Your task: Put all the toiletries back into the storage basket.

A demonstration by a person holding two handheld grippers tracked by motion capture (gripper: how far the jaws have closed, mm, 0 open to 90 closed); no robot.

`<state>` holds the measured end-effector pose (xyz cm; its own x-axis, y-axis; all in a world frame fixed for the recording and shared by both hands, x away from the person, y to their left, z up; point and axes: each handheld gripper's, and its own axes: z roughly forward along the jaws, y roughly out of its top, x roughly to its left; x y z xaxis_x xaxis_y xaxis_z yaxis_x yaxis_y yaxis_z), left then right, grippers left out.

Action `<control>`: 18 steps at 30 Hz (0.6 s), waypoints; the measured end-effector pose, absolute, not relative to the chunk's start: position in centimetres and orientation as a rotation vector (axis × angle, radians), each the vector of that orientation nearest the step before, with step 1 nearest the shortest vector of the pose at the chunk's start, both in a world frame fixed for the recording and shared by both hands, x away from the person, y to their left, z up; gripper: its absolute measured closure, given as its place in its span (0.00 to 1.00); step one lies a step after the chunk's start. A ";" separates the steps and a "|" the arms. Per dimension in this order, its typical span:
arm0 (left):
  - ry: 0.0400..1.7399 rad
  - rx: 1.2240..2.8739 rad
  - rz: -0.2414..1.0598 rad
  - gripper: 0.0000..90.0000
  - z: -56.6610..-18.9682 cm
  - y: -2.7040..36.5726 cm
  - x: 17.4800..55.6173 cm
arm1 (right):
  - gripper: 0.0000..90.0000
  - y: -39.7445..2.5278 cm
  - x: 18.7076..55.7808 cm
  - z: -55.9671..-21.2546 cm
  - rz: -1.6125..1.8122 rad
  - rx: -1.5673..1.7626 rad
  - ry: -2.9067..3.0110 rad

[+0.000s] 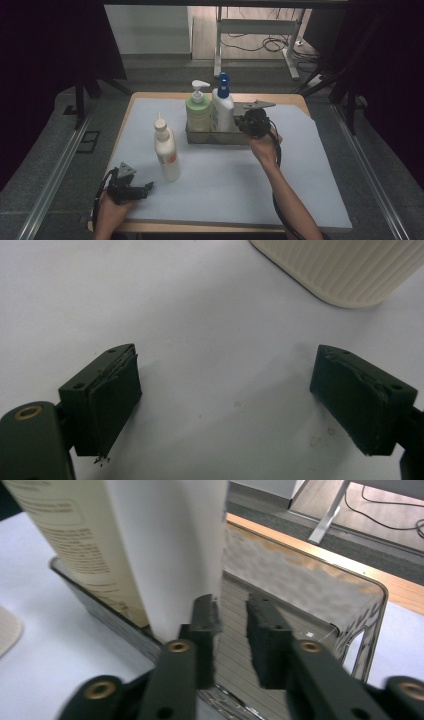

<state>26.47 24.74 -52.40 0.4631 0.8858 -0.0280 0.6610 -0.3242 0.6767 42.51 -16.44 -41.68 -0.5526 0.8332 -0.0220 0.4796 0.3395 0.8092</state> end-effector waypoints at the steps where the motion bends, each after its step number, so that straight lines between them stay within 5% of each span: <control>1: 1.281 2.090 0.466 0.14 -52.4 24.7 26.5 | 0.90 -16.5 42.6 -41.8 1.092 1.155 2.169; 5: 1.281 2.090 0.466 0.14 -52.4 24.7 26.5 | 0.99 -16.7 43.3 -42.5 1.093 1.197 2.164; 18: 1.281 2.090 0.466 0.14 -52.4 24.7 26.5 | 0.99 -16.1 45.2 -45.2 1.077 1.259 2.185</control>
<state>26.47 24.74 -52.40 0.4630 0.8859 -0.0279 0.6609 -0.3241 0.6769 45.23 -16.07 -45.18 -0.5164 0.8556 0.0362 0.5500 0.2990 0.7798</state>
